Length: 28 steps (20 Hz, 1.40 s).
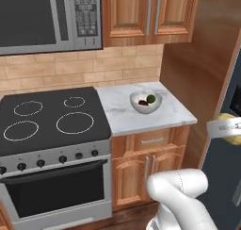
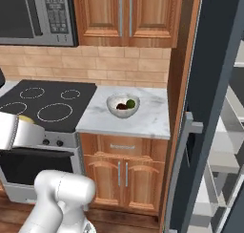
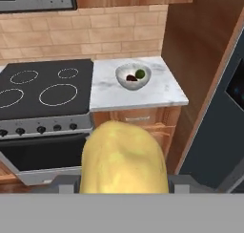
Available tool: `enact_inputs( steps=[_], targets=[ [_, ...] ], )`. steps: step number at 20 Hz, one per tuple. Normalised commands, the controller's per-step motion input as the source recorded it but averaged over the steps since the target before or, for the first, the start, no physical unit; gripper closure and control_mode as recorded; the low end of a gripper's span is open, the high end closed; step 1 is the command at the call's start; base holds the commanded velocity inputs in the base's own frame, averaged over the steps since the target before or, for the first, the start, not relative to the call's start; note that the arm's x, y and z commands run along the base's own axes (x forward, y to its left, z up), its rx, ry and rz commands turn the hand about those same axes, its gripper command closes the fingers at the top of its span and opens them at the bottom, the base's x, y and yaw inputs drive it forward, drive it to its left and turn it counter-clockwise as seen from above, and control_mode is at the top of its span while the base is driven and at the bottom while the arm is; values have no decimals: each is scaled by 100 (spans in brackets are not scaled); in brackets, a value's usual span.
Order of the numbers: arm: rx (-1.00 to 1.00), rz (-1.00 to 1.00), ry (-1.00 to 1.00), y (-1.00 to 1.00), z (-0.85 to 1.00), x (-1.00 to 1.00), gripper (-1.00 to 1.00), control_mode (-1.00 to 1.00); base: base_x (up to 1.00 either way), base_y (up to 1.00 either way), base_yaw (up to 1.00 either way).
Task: Take the potato, steak, and lime from the freezer and place them in the bowl on the counter.
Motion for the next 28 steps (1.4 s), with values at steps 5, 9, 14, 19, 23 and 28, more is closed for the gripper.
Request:
enact_inputs(
  steps=[5, 9, 14, 19, 23, 28],
  targets=[
    [0, 0, 0, 0, 0, 0, 100, 100, 62, 0, -7],
    [0, 0, 0, 0, 0, 0, 100, 100, 76, 0, 0],
    [0, 0, 0, 0, 0, 0, 100, 100, 67, -5, 2],
    [0, 0, 0, 0, 0, 0, 100, 100, 51, -14, 4],
    [0, 0, 0, 0, 0, 0, 100, 100, 51, -24, 5],
    [0, 0, 0, 0, 0, 0, 100, 100, 37, -32, 4]
  ],
)
